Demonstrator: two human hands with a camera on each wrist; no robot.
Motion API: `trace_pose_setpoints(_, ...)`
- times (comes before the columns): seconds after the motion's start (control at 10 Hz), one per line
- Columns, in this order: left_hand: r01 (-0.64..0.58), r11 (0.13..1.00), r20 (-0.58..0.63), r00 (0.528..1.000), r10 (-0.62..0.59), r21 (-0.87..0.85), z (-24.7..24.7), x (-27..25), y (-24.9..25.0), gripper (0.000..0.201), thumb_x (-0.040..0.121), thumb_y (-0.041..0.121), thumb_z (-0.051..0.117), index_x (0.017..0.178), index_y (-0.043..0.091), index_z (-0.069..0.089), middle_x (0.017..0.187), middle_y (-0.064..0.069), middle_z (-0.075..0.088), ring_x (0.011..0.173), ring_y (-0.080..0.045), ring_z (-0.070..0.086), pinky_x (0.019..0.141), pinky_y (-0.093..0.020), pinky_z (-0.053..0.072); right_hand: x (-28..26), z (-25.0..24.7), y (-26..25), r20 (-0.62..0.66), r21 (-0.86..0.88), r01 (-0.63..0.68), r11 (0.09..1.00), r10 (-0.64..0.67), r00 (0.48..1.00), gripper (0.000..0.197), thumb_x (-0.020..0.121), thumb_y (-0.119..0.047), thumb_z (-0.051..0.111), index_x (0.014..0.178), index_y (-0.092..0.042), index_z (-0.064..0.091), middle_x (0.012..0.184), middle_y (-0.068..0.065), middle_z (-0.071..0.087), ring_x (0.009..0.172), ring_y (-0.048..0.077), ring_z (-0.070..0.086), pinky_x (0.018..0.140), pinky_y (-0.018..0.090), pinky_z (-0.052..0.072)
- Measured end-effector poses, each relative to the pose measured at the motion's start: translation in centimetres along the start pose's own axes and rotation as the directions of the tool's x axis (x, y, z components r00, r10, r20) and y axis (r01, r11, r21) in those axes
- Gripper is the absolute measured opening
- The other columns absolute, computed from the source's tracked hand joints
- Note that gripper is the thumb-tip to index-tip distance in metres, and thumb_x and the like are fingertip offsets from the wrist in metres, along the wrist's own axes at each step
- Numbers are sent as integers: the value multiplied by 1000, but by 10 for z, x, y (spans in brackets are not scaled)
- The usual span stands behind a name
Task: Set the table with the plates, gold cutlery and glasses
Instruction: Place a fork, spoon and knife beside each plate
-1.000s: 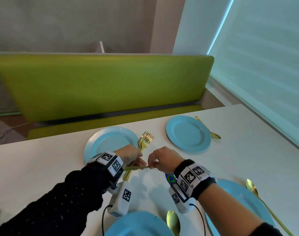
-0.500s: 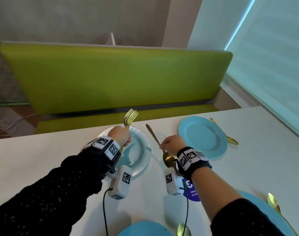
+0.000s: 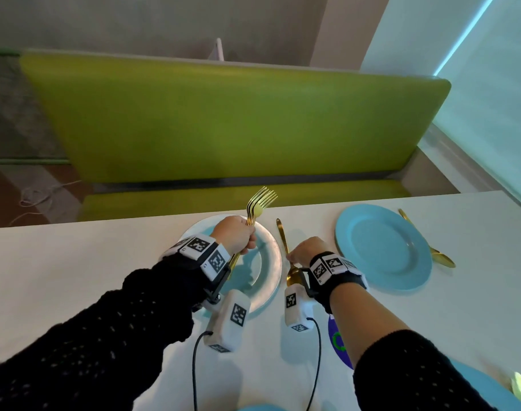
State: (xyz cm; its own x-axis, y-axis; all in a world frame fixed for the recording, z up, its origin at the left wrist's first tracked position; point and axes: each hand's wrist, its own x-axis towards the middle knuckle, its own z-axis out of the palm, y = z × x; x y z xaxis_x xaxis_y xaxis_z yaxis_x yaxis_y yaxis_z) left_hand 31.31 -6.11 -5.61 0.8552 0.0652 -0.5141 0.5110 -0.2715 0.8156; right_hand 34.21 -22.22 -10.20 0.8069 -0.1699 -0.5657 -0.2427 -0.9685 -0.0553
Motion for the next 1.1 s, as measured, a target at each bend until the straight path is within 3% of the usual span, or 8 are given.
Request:
trace_pose_setpoints(0.1,7,1000,-4,1000,-7,-12,-2,1,0,21,99,11,39,82,10,52,71,-4,55,64,-14,51,61,-23,44,6,0,0,7,50,-49,998,48,999,37,85,-37,64,107,-7,64,105,4,67,91,19,61,74,23,45)
trace_pose_setpoints(0.2,16,1000,-13,1000,-16,-8,-2,2,-1,25,99,11,39,77,12,52,72,-3,55,64,-13,52,62,-23,45,10,0,0,4,82,-64,995,64,998,32,84,-35,65,99,-7,64,96,6,64,96,21,63,76,24,46)
trace_pose_setpoints(0.3,25,1000,-21,999,-25,-7,-1,2,-2,25,99,12,39,77,13,51,73,-3,56,64,-13,52,63,-23,46,15,2,-2,-18,130,-80,988,83,996,34,83,-37,66,69,-9,53,86,4,58,82,20,57,70,23,43)
trace_pose_setpoints(0.4,27,1000,-18,999,-27,-3,1,2,-2,26,99,12,39,76,13,51,72,-3,55,64,-13,52,64,-24,46,19,5,-4,-31,180,-89,980,96,995,40,82,-35,67,59,-11,45,81,3,58,76,18,55,62,23,42)
trace_pose_setpoints(0.5,28,1000,-18,999,-28,-5,1,2,-1,26,99,12,39,76,14,51,72,-2,55,64,-12,52,63,-23,45,21,6,-4,-32,202,-90,975,99,995,40,81,-34,68,58,-11,45,78,3,59,74,18,55,45,21,35)
trace_pose_setpoints(0.9,40,999,-12,999,-40,-24,1,-1,0,28,99,10,38,73,12,49,69,-4,53,61,-13,50,61,-23,42,24,9,-6,-7,258,-93,962,98,995,38,81,-35,69,60,-11,49,72,1,58,70,17,54,41,21,30)
trace_pose_setpoints(1.1,43,999,-21,999,-43,-27,2,0,0,28,99,11,39,74,12,50,70,-3,54,62,-13,51,62,-23,44,22,7,-7,-16,244,-84,966,90,996,30,80,-35,71,80,-8,57,83,3,62,74,18,56,43,20,33)
